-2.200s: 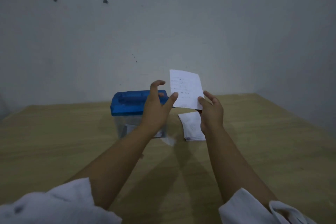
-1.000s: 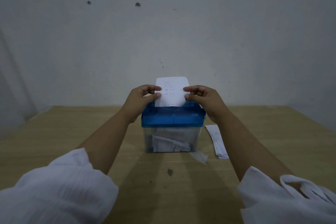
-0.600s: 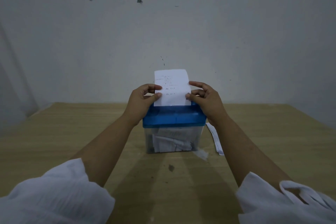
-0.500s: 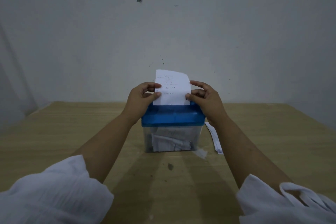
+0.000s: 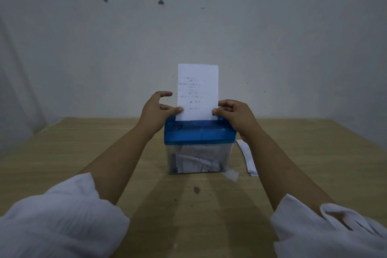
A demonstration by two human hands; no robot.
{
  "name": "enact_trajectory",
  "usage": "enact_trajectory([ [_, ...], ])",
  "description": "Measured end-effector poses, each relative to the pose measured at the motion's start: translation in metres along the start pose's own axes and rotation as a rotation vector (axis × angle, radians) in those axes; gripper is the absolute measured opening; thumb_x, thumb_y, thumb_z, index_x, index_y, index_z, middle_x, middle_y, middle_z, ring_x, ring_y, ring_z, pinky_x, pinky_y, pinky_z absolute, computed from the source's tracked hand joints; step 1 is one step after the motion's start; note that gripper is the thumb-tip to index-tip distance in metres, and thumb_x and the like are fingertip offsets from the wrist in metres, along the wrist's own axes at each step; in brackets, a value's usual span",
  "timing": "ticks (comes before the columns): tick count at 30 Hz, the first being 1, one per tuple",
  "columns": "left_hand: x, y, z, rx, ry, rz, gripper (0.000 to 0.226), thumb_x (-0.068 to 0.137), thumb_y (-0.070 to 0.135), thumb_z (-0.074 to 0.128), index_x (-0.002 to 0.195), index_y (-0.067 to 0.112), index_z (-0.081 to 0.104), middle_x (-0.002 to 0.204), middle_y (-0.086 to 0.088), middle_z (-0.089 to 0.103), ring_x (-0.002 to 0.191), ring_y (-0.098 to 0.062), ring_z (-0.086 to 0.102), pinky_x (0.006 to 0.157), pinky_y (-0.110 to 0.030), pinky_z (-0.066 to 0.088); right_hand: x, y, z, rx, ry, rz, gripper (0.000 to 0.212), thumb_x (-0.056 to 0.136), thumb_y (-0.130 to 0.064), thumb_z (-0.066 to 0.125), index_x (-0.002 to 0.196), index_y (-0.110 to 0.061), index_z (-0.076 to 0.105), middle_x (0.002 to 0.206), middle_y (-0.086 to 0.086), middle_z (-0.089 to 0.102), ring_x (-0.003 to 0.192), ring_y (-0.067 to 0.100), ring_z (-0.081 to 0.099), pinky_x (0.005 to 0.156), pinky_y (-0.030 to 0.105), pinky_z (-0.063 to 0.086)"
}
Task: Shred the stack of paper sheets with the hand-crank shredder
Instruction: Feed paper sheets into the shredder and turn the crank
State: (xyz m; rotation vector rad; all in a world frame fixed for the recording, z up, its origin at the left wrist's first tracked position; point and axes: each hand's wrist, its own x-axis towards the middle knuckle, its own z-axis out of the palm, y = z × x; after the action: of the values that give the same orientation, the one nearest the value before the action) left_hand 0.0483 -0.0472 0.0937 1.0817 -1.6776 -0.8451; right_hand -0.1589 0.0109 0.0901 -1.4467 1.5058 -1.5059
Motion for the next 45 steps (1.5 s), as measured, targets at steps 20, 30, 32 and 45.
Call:
enact_trajectory([
  [20, -0.042, 0.014, 0.049, 1.174, -0.203, 0.353, 0.088, 0.081, 0.078, 0.022, 0.151, 0.029, 0.0, 0.158, -0.002, -0.015, 0.143, -0.022, -0.022, 0.107, -0.049, -0.025, 0.006, 0.006, -0.001, -0.014, -0.019, -0.025, 0.022, 0.082, -0.006, 0.069, 0.103, -0.011, 0.064, 0.095, 0.009, 0.066, 0.08, 0.011, 0.062, 0.069, 0.014, 0.051],
  [30, -0.047, 0.019, 0.063, 1.116, -0.226, 0.273, 0.088, 0.08, 0.076, 0.033, 0.15, 0.026, 0.014, 0.157, -0.007, 0.016, 0.143, -0.033, 0.014, 0.116, -0.045, 0.008, -0.005, 0.045, -0.021, -0.04, 0.136, 0.185, 0.033, 0.099, -0.02, 0.032, 0.112, -0.012, 0.062, 0.123, 0.007, 0.058, 0.111, 0.021, 0.054, 0.092, 0.034, 0.042],
  [32, -0.048, 0.02, 0.069, 1.119, -0.226, 0.253, 0.087, 0.079, 0.077, 0.034, 0.15, 0.032, 0.012, 0.157, -0.011, 0.014, 0.143, -0.037, 0.013, 0.116, -0.046, 0.008, -0.014, 0.058, -0.024, -0.067, 0.107, 0.181, 0.029, 0.097, -0.011, 0.035, 0.103, -0.009, 0.063, 0.119, 0.013, 0.061, 0.106, 0.023, 0.057, 0.09, 0.036, 0.046],
  [45, -0.052, 0.019, 0.073, 1.103, -0.176, 0.226, 0.08, 0.078, 0.077, 0.036, 0.147, 0.045, 0.011, 0.157, -0.011, 0.013, 0.142, -0.04, 0.011, 0.115, -0.048, 0.008, -0.061, 0.095, -0.017, -0.205, 0.113, -0.031, 0.017, 0.097, -0.011, 0.044, 0.096, -0.012, 0.062, 0.088, -0.003, 0.062, 0.083, 0.008, 0.056, 0.08, 0.026, 0.046],
])
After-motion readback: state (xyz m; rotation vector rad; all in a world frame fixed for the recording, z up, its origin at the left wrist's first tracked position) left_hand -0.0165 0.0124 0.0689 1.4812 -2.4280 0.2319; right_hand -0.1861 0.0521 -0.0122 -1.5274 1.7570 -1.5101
